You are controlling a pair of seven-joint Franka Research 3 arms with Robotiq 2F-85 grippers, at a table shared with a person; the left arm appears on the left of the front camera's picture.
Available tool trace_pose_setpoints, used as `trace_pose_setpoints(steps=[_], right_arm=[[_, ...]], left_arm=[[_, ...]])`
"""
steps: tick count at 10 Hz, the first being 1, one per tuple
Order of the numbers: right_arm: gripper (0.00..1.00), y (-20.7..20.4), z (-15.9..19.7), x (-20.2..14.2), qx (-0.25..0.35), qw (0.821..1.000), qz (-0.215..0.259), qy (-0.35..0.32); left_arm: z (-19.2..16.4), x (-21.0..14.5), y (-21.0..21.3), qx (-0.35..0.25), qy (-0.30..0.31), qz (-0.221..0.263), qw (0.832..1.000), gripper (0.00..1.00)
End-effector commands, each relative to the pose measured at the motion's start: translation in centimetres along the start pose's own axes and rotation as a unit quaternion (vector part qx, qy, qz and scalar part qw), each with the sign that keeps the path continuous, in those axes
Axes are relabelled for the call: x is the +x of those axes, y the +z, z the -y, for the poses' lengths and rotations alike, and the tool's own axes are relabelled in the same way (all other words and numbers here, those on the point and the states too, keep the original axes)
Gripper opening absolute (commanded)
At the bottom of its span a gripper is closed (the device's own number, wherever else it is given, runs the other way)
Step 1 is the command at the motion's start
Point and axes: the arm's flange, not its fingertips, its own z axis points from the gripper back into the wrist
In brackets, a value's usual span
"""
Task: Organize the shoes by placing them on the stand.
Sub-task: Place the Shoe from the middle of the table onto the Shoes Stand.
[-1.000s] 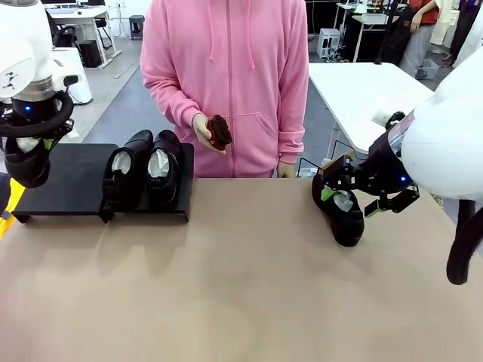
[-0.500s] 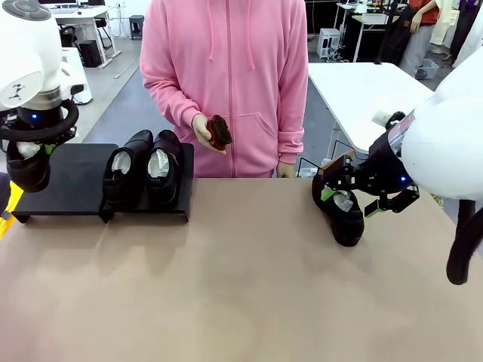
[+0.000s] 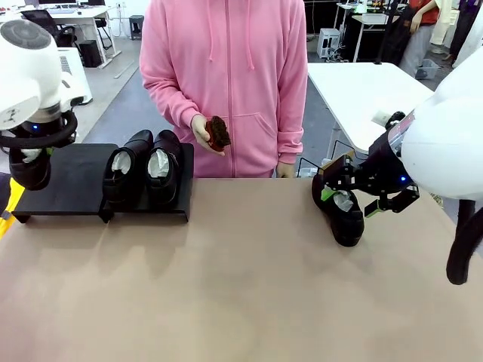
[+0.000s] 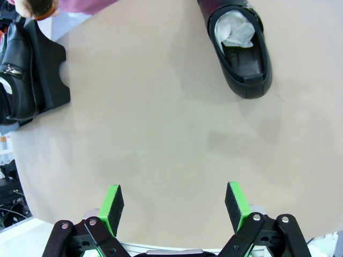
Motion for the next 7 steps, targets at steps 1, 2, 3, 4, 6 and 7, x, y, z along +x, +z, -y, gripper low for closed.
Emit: trace_pose_setpoints(steps=[1,2,3,4,6,7], right_arm=[[1.00,0.1,0.0,0.4,0.009,1.000,-0.002,0.009],[1.00,0.1,0.0,0.4,0.009,1.000,-0.002,0.009],[1.00,0.1,0.0,0.4,0.009,1.000,-0.002,0.009],[1.00,0.1,0.0,0.4,0.009,1.000,-0.002,0.009],[1.00,0.1,0.0,0.4,0.009,1.000,-0.002,0.009],[1.00,0.1,0.0,0.4,0.009,1.000,-0.002,0.009]], left_arm=[[-0.2,-1.2,-1.5,0.005,-0.007,0.045,0.999,0.00],[0.0,-1.5,-2.1,0.003,-0.012,0.028,1.000,0.00],[0.0,-1.7,-2.7,0.004,-0.012,0.022,1.000,0.00],[0.1,-1.8,-2.9,0.002,-0.015,0.019,1.000,0.00],[-0.1,-1.8,-3.9,-0.003,-0.011,0.017,1.000,0.00],[-0.1,-1.8,-4.6,-0.005,-0.009,0.022,1.000,0.00]])
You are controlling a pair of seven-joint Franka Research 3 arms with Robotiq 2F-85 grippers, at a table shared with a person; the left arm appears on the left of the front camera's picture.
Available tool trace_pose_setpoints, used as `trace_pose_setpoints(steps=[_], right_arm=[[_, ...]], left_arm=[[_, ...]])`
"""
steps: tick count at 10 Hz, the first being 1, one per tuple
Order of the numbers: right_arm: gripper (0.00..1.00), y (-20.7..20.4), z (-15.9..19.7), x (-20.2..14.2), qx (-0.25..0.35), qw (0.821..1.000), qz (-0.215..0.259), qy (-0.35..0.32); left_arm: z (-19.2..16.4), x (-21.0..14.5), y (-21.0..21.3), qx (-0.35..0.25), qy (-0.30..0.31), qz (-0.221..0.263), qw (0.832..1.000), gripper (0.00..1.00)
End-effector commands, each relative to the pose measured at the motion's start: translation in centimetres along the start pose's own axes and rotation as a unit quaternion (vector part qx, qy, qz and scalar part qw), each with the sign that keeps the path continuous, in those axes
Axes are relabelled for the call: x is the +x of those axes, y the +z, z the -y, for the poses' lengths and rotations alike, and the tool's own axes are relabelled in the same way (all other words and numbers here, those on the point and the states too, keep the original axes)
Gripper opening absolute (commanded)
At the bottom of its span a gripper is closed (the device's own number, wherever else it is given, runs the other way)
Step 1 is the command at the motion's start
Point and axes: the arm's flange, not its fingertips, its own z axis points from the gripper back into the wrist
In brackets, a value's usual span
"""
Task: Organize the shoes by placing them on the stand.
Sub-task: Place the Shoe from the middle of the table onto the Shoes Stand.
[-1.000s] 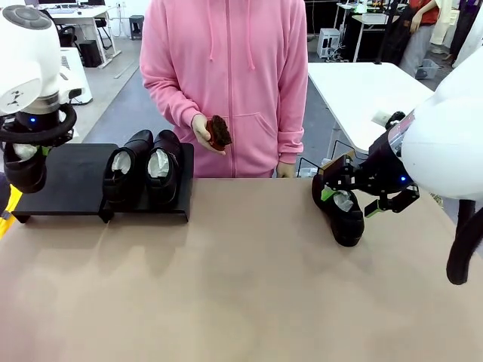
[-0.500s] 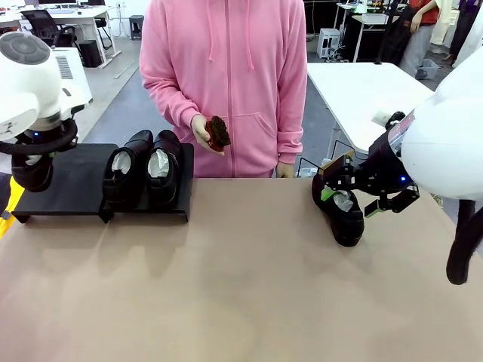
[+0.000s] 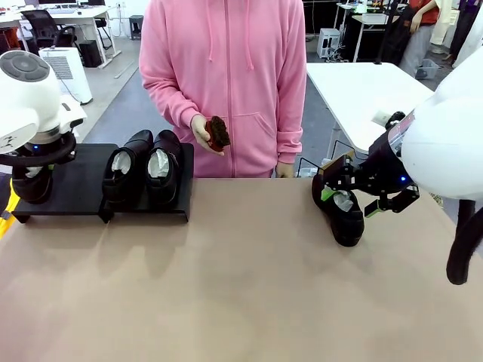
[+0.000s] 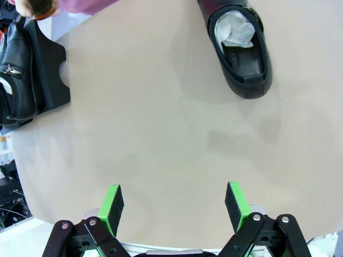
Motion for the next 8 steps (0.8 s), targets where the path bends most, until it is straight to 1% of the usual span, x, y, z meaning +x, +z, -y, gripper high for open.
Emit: trace_pose_setpoints(steps=[1,5,6,7,8], right_arm=[[1.00,0.1,0.0,0.4,0.009,1.000,-0.002,0.009],[1.00,0.1,0.0,0.4,0.009,1.000,-0.002,0.009],[1.00,0.1,0.0,0.4,0.009,1.000,-0.002,0.009],[1.00,0.1,0.0,0.4,0.009,1.000,-0.002,0.009],[1.00,0.1,0.0,0.4,0.009,1.000,-0.002,0.009]], left_arm=[[0.0,0.2,-0.7,0.000,0.002,0.021,1.000,0.00],[0.2,0.0,-1.7,-0.007,0.018,0.026,0.999,0.00],[0.1,0.0,-1.8,-0.006,0.016,0.017,1.000,0.00],[0.1,-0.2,-1.8,-0.010,0.015,0.001,1.000,0.09],[0.2,-0.2,-1.7,-0.008,0.014,-0.004,1.000,0.28]])
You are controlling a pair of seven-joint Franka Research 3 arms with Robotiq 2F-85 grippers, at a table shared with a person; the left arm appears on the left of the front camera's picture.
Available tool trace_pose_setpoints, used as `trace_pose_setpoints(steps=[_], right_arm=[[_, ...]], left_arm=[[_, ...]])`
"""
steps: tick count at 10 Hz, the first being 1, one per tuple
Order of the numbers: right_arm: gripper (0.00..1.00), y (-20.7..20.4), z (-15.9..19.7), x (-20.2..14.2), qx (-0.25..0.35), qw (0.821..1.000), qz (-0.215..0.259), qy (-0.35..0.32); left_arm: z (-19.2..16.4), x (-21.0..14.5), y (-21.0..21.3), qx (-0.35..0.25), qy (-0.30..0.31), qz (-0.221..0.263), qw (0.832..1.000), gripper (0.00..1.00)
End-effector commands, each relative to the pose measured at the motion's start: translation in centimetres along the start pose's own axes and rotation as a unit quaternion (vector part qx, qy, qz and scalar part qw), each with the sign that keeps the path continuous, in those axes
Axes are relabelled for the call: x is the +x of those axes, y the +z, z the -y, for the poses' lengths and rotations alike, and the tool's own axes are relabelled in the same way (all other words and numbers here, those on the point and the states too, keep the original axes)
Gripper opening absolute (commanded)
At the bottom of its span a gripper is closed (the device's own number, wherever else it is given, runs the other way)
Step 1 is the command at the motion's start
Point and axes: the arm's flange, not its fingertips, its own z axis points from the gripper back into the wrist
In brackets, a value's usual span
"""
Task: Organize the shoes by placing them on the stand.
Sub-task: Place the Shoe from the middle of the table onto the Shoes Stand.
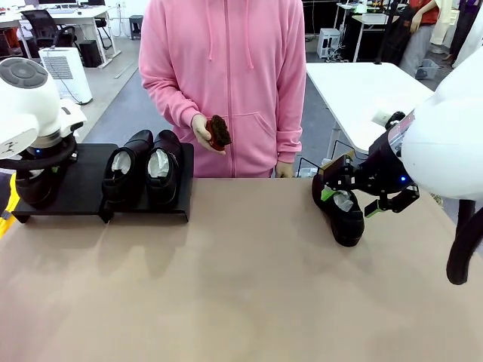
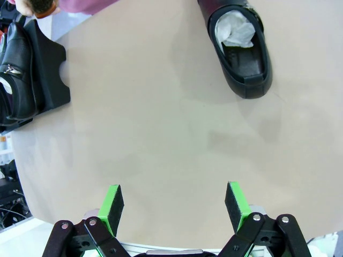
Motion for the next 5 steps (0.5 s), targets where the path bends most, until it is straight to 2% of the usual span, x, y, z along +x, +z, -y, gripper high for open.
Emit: trace_pose_setpoints(steps=[1,5], right_arm=[[1.00,0.1,0.0,0.4,0.009,1.000,-0.002,0.009],[1.00,0.1,0.0,0.4,0.009,1.000,-0.002,0.009]], left_arm=[[-0.3,0.0,0.0,0.007,0.017,-0.005,1.000,0.44],[-1.3,-0.4,1.8,0.008,0.050,0.011,0.999,0.44]])
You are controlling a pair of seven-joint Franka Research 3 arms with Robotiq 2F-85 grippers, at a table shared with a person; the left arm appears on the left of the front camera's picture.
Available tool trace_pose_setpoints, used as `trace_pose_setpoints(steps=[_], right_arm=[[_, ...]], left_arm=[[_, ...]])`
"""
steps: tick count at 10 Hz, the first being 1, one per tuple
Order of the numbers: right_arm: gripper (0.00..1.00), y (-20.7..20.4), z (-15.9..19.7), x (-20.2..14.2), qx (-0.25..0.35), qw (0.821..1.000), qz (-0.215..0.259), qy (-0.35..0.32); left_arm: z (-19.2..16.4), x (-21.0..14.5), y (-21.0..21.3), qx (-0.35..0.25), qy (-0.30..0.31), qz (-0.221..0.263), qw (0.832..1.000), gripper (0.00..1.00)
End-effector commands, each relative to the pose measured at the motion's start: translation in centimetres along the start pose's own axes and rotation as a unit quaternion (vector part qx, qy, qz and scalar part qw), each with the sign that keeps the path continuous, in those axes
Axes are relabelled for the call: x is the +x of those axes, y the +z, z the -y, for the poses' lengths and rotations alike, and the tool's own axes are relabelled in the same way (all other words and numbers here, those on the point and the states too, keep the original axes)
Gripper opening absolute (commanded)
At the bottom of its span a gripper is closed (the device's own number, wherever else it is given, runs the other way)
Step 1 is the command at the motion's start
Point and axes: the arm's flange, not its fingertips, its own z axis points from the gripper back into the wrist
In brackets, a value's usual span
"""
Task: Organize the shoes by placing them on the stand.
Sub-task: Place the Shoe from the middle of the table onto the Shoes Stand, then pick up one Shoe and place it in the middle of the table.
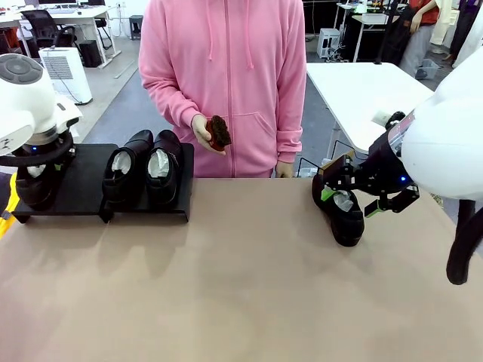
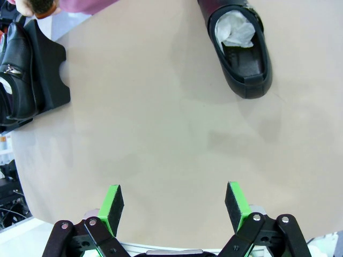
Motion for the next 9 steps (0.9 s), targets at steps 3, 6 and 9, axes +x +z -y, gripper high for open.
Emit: trace_pose_setpoints(steps=[3,6,9], right_arm=[[1.00,0.1,0.0,0.4,0.009,1.000,-0.002,0.009],[1.00,0.1,0.0,0.4,0.009,1.000,-0.002,0.009],[1.00,0.1,0.0,0.4,0.009,1.000,-0.002,0.009]], left_arm=[[-0.4,0.1,0.7,0.001,0.009,0.005,1.000,0.44],[-0.4,0.1,0.7,0.001,0.009,0.005,1.000,0.44],[-0.4,0.1,0.7,0.001,0.009,0.005,1.000,0.44]])
